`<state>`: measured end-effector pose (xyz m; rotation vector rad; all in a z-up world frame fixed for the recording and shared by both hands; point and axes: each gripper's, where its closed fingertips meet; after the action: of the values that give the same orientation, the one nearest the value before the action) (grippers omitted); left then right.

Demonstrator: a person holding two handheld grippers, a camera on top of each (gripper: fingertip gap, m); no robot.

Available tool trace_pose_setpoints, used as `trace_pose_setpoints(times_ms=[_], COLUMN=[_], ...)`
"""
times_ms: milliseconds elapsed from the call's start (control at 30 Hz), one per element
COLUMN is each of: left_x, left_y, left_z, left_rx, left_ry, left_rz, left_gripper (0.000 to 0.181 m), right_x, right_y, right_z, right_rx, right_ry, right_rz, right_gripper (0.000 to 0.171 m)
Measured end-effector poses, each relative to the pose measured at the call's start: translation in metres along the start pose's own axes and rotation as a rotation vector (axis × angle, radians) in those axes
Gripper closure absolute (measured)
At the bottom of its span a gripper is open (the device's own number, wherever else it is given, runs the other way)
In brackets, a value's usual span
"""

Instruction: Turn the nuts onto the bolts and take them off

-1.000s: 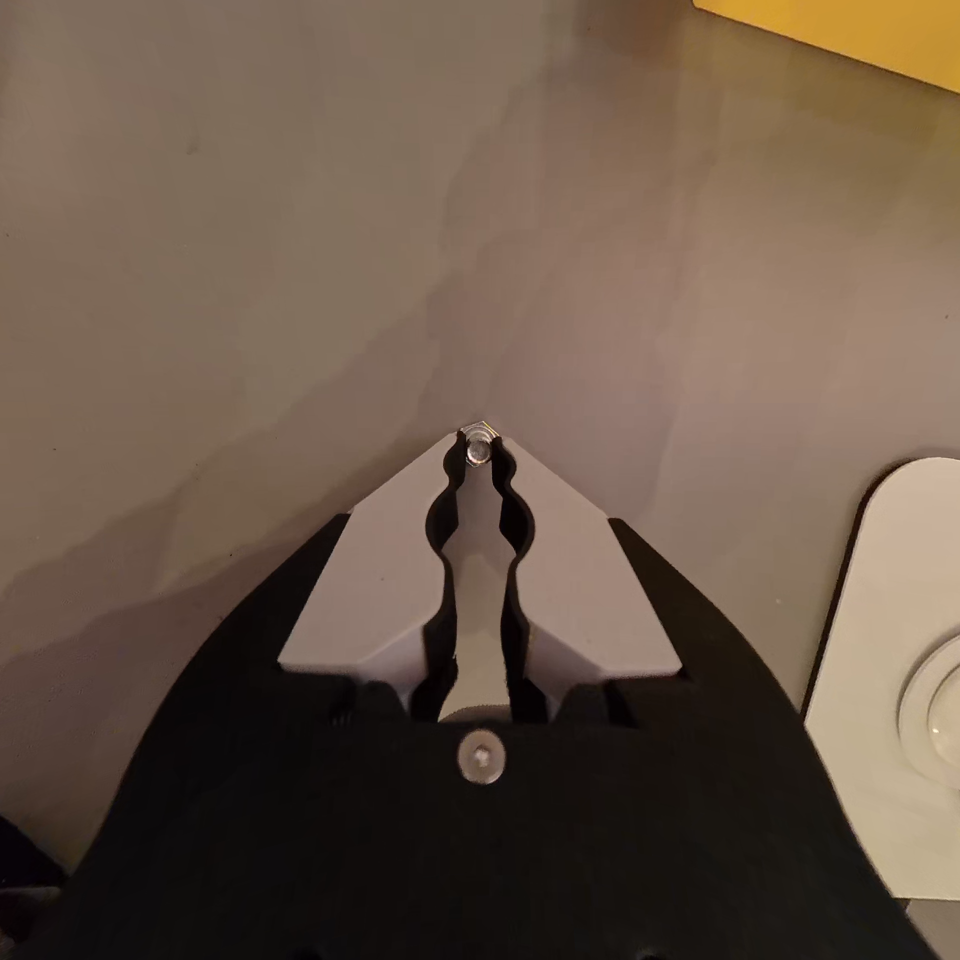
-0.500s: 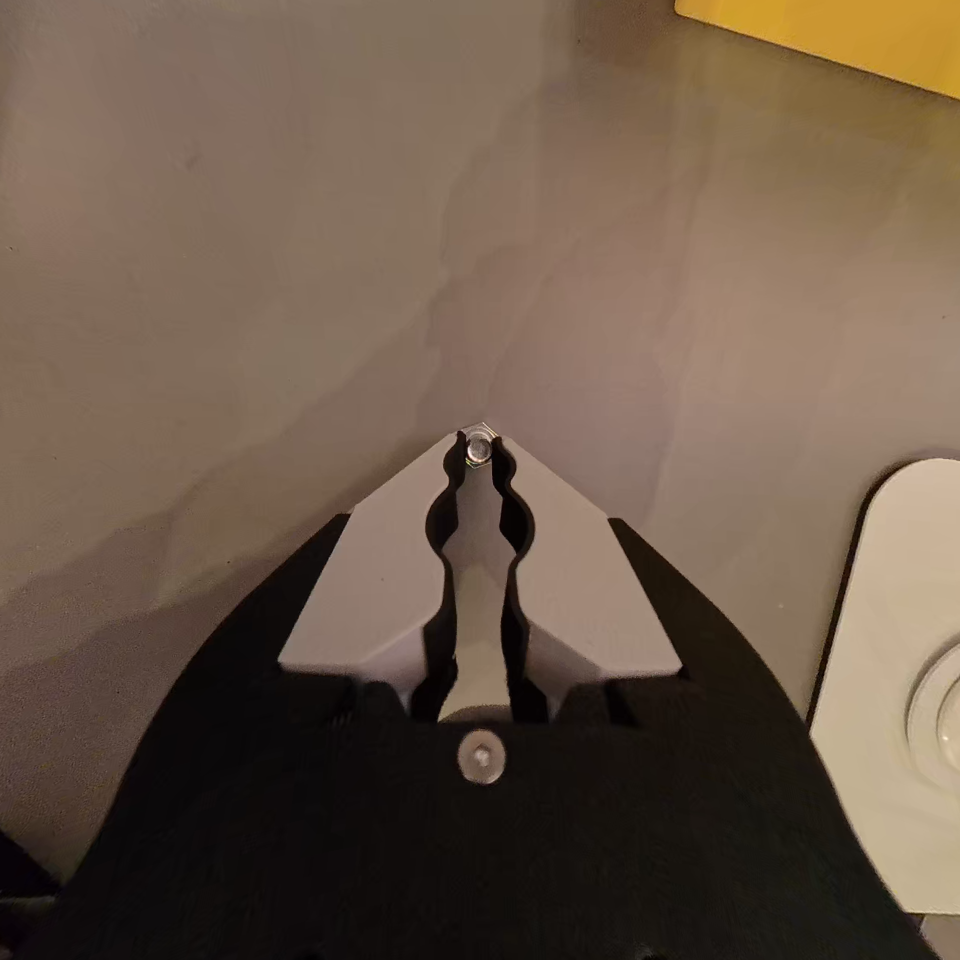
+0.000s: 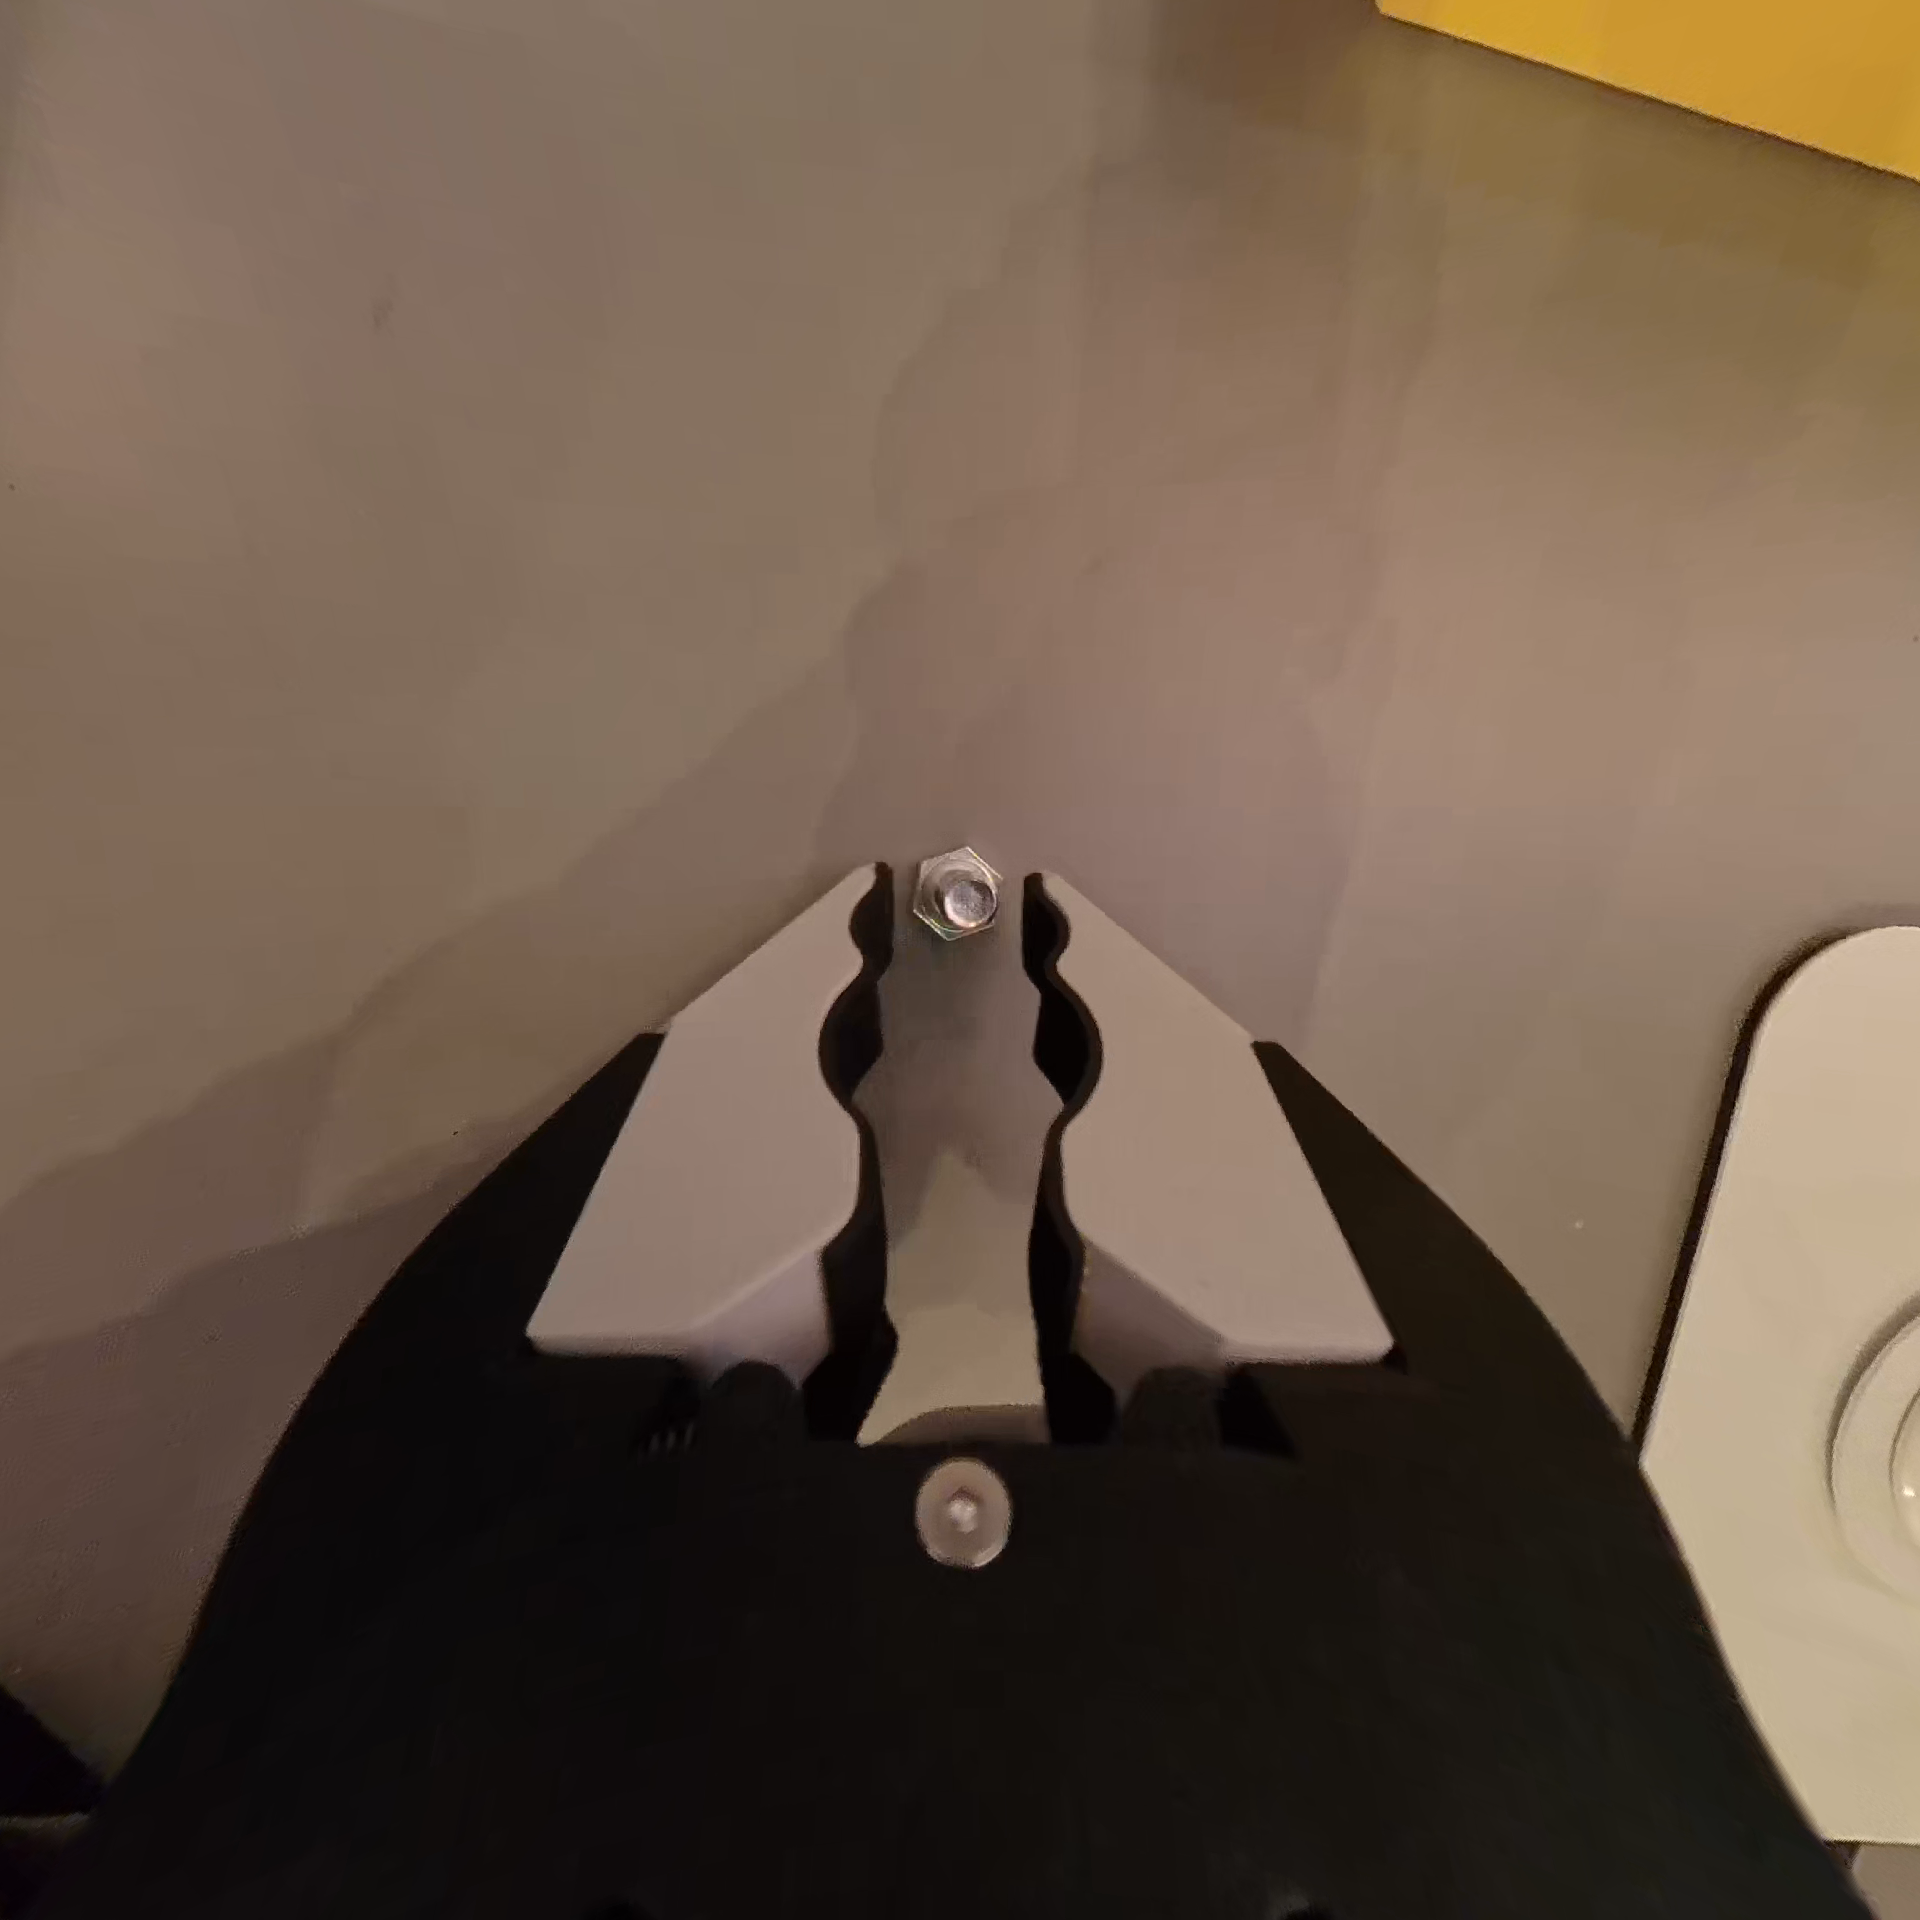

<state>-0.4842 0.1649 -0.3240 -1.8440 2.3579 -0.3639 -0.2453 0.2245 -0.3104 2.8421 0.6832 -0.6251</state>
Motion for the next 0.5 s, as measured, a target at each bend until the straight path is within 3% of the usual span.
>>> trace_pose_setpoints(times_ms=[333,500], left_x=[-0.017,-0.019], left_y=[-0.008,-0.029], left_z=[-0.039,-0.076], left_rx=[0.038,-0.01], left_ry=[-0.421,-0.596], left_rz=[-0.008,0.038], left_gripper=[0.164,0.164], right_x=[-0.005,-0.014], right_y=[-0.004,-0.009], right_z=[-0.006,-0.029], right_rx=[-0.002,0.003], right_ry=[-0.06,-0.16], right_rz=[0.02,0.031], right_gripper=[0.121,0.111])
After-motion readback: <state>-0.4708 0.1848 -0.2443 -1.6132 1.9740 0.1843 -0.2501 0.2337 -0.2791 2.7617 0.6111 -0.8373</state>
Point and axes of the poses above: each gripper's, where its closed fingertips meet, z out along the fingers, x out of its underside, y = z × x across the jaws, and after that the axes turned 14 degrees about z, right-handed
